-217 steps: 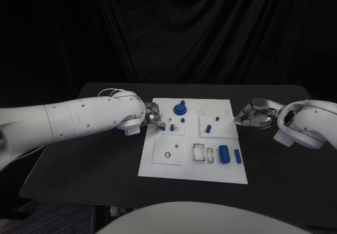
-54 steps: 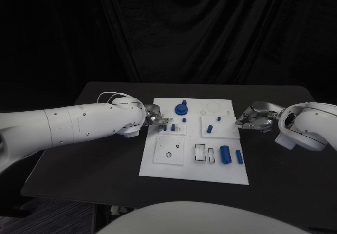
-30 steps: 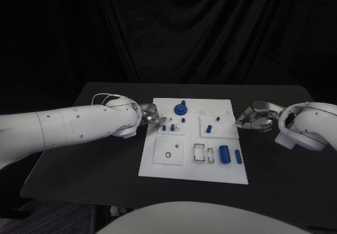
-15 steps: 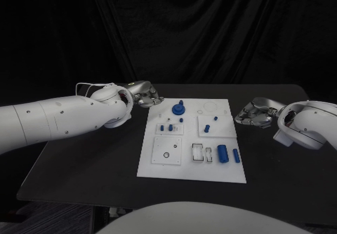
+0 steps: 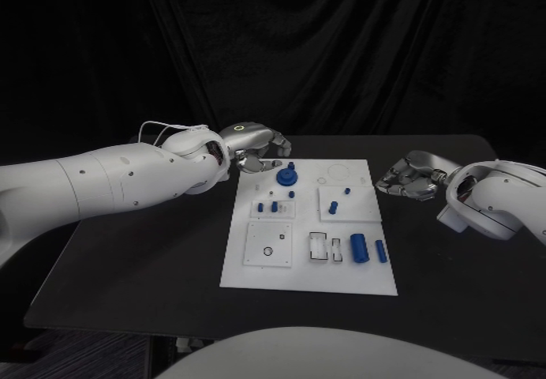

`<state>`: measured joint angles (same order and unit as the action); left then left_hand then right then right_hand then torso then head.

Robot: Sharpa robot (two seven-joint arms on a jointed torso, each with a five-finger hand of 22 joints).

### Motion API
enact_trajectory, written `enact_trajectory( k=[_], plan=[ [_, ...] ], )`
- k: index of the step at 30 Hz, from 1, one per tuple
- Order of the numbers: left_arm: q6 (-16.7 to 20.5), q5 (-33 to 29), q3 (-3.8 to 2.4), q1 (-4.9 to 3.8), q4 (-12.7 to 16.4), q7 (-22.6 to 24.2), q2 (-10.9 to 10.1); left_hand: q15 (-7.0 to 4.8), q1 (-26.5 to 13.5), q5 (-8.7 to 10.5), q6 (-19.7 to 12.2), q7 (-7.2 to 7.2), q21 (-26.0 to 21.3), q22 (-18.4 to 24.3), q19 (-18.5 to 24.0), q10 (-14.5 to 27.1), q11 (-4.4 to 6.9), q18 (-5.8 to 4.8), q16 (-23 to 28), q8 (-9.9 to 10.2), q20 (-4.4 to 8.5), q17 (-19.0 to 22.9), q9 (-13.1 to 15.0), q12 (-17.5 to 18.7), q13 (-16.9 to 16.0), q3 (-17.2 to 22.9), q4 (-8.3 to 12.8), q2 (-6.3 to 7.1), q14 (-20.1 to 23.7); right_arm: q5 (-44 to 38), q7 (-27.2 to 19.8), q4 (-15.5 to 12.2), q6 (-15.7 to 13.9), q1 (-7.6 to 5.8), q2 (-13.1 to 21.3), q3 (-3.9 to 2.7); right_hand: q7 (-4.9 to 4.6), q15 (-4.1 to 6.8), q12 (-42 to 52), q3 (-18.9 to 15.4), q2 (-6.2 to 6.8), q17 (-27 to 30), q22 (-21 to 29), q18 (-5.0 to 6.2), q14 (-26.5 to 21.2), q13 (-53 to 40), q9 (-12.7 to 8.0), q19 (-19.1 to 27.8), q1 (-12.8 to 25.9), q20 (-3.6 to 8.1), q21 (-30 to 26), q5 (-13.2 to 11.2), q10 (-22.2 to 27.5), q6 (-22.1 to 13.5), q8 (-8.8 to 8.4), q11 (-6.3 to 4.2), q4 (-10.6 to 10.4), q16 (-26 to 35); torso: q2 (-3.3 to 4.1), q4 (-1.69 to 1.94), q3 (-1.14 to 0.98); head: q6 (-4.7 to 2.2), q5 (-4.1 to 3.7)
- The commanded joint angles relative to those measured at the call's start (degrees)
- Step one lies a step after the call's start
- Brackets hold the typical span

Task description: Assemble the parts on the task board

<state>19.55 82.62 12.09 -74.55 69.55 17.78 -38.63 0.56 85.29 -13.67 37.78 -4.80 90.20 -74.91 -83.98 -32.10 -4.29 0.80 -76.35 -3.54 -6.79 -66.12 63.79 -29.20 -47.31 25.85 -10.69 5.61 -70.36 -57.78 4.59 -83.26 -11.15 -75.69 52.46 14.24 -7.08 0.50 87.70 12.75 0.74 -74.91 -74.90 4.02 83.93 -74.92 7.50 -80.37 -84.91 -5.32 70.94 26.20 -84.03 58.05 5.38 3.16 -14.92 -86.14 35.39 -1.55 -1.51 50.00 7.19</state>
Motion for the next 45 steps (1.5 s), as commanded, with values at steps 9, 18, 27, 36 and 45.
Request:
enact_trajectory(
  k=[9,18,27,36,45],
  plan=[
    [-3.9,10.4,-0.02,1.81,-2.6,0.0,3.1,-0.94,-0.5,2.72,0.4,2.84,-0.2,-15.1,-6.0,-2.1,0.4,-0.8,-0.1,0.1,-9.18,1.1,-19.7,4.5,9.4,-4.1,1.7,2.74,-5.6,-0.3,-1.3,-0.5,-2.0,0.11,0.3,-0.05,-0.03,0.56,0.2,0.4,0.35,-9.9,-9.2,0.43,3.9,-11.3,0.1,-0.2,-0.2,0.06,0.3,0.6,-2.2,0.6,0.24,-0.49,0.2,-0.3,0.15,-0.16,0.19,0.0,0.2],
    [-4.4,10.9,-0.02,2.56,-4.1,-0.9,4.9,-0.29,-0.9,2.1,4.1,3.95,-0.2,-15.1,-6.0,-5.2,-0.03,-0.8,-2.0,-0.2,-5.91,-0.9,-25.8,4.1,12.3,-5.8,1.6,2.24,-7.8,-0.3,-1.4,-0.6,-2.1,0.11,0.5,-0.05,-0.02,0.58,0.2,0.4,0.38,-9.9,-9.2,0.41,3.9,-11.4,0.1,-0.2,-0.2,0.08,0.3,0.7,-2.2,0.6,0.24,-0.5,0.2,-0.3,0.32,-0.19,0.2,0.0,0.25],
    [-5.4,11.0,-0.03,3.32,-5.7,-1.5,6.5,0.22,-0.9,1.61,5.6,3.56,-0.2,-15.1,-6.0,-6.4,-0.41,-0.8,-1.9,-0.3,-1.07,-0.2,-27.6,3.7,13.0,-5.9,1.6,2.08,-7.5,-0.3,-1.2,-0.5,-1.9,0.11,0.3,-0.05,-0.02,0.58,0.2,0.4,0.38,-9.9,-9.2,0.41,3.9,-11.4,0.1,-0.2,-0.2,0.08,0.3,0.7,-2.2,0.6,0.24,-0.5,0.2,-0.3,0.29,-0.12,0.17,0.0,0.11],
    [-6.9,11.0,-0.03,4.17,-7.2,-1.5,7.9,-0.17,-0.6,1.26,6.9,3.11,-0.2,-15.1,-6.0,-8.0,-0.08,-0.8,-1.7,-0.5,0.29,0.2,-28.3,3.2,13.3,-5.5,1.8,1.64,-7.2,-0.3,-1.1,-0.4,-1.6,0.12,0.0,-0.05,-0.02,0.6,0.1,0.4,0.42,-9.8,-9.2,0.44,3.8,-11.2,0.1,-0.2,-0.2,0.12,0.2,0.9,-2.1,0.6,0.23,-0.51,0.2,-0.2,0.18,-0.18,0.15,0.0,0.1],
    [-7.4,11.0,-0.03,5.07,-9.0,-1.2,9.2,-0.68,-0.4,1.04,9.4,1.86,-0.2,-15.1,-6.0,-9.5,0.48,-0.8,-1.7,-1.1,0.71,0.4,-28.7,3.1,13.9,-5.1,1.9,1.3,-7.2,-0.1,-1.0,-0.3,-1.5,0.12,0.2,-0.05,-0.02,0.61,0.1,0.4,0.42,-9.7,-9.2,0.48,3.8,-11.2,0.1,-0.1,-0.2,0.12,0.1,1.0,-2.1,0.6,0.22,-0.51,0.2,-0.1,0.15,-0.19,0.16,0.0,0.27]
  ],
)
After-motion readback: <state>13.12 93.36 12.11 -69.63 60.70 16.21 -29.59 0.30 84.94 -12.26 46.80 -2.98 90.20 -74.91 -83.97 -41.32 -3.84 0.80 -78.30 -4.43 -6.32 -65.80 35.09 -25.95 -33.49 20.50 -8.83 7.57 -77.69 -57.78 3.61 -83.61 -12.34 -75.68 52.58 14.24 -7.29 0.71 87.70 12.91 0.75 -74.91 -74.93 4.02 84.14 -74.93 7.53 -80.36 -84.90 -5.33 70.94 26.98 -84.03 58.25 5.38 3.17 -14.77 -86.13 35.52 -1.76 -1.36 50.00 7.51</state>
